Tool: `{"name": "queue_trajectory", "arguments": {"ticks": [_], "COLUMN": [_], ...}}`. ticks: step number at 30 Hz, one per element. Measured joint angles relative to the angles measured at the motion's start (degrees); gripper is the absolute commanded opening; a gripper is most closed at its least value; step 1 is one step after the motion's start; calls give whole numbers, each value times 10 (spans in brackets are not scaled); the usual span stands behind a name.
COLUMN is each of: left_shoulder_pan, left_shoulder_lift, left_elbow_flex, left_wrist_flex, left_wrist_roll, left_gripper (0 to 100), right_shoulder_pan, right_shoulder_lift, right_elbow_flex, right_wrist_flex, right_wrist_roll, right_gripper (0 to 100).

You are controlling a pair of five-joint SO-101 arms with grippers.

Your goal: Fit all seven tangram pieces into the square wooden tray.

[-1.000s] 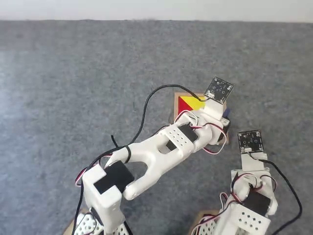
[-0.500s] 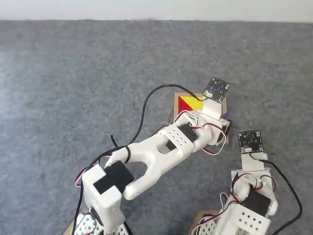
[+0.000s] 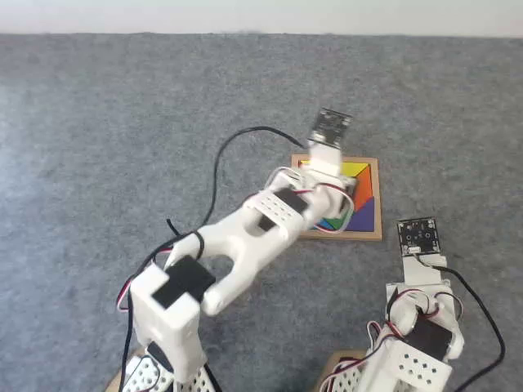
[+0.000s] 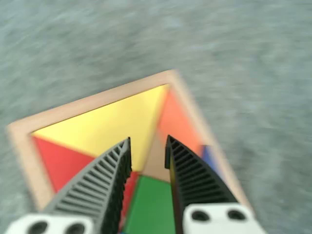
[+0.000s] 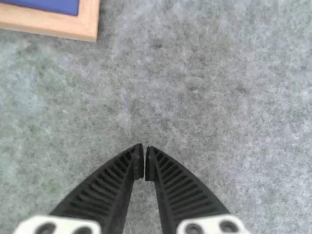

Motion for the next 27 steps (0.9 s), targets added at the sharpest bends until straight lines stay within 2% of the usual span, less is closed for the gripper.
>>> {"name": "queue_trajectory", "arguments": {"ticks": [5, 8, 12, 16, 24, 27], "left_shoulder_pan": [15, 22, 50, 61, 61, 55], "left_shoulder_lift": [12, 12, 17, 36, 67, 65], "left_elbow_flex": [0, 0, -27, -70, -147, -151], "left_wrist_flex": [0, 13, 87, 178, 256, 263], "left_wrist_roll": [-14, -51, -96, -92, -89, -91], "left_gripper": [115, 115, 115, 115, 110, 48], "right_shoulder_pan": [0, 0, 0, 0, 0, 0], "right_shoulder_lift": [0, 0, 0, 0, 0, 0], "right_elbow_flex": [0, 0, 0, 0, 0, 0], "right_wrist_flex": [0, 0, 0, 0, 0, 0], "right_wrist_roll": [0, 0, 0, 0, 0, 0], "right_gripper": [30, 30, 30, 30, 30, 30]}}
